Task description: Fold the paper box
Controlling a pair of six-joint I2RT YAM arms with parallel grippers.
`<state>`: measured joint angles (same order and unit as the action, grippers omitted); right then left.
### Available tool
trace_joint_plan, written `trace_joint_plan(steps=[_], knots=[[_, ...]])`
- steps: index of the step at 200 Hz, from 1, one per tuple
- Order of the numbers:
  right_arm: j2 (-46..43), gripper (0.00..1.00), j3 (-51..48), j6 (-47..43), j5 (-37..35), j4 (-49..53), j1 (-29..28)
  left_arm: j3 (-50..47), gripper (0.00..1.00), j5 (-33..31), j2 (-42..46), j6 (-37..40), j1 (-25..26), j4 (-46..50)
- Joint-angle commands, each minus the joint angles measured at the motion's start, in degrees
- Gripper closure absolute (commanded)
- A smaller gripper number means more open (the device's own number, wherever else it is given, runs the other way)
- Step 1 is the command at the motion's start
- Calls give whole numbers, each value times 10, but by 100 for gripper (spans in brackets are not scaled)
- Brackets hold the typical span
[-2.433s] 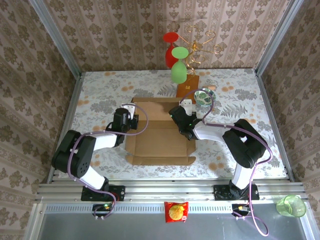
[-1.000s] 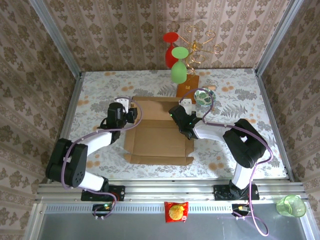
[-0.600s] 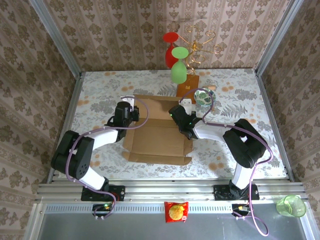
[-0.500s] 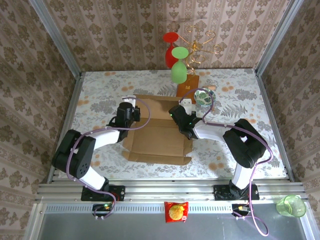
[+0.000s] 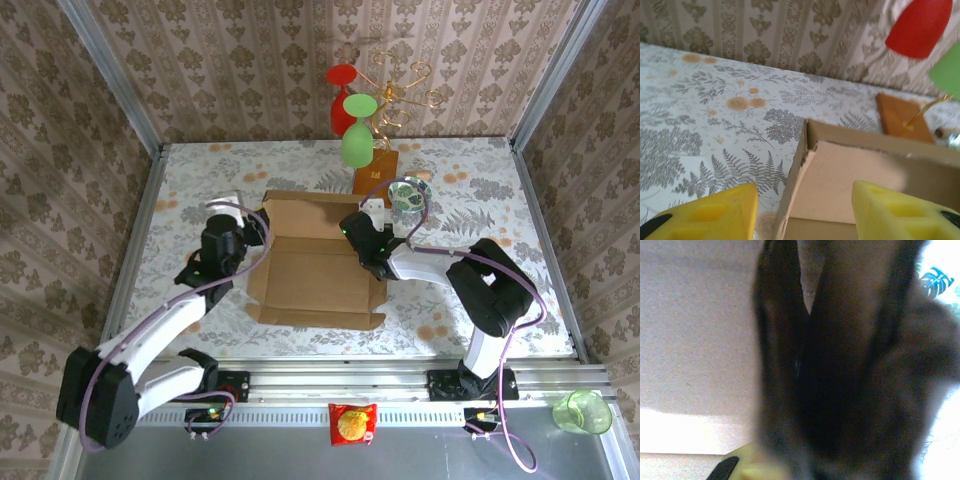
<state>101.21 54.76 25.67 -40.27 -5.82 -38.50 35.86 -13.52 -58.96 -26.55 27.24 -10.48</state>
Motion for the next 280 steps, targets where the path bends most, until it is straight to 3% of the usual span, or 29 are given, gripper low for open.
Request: trace_joint_plan(steps=[1,27,80,201,280], knots=[[-11,100,-20,-7,-13,-4,2,63,45,48,-1,-138,-55,136],[-11,100,-22,-6,-12,-8,2,157,43,106,-57,-202,-90,223],[-11,100,-23,-9,-9,-9,2,225,42,179,-150,-233,-95,211],[-9,100,-24,-10,-5,-9,2,213,46,220,-229,-239,-93,146],[-3,100,-32,-7,0,-20,2,189,61,228,-237,-247,-96,123]])
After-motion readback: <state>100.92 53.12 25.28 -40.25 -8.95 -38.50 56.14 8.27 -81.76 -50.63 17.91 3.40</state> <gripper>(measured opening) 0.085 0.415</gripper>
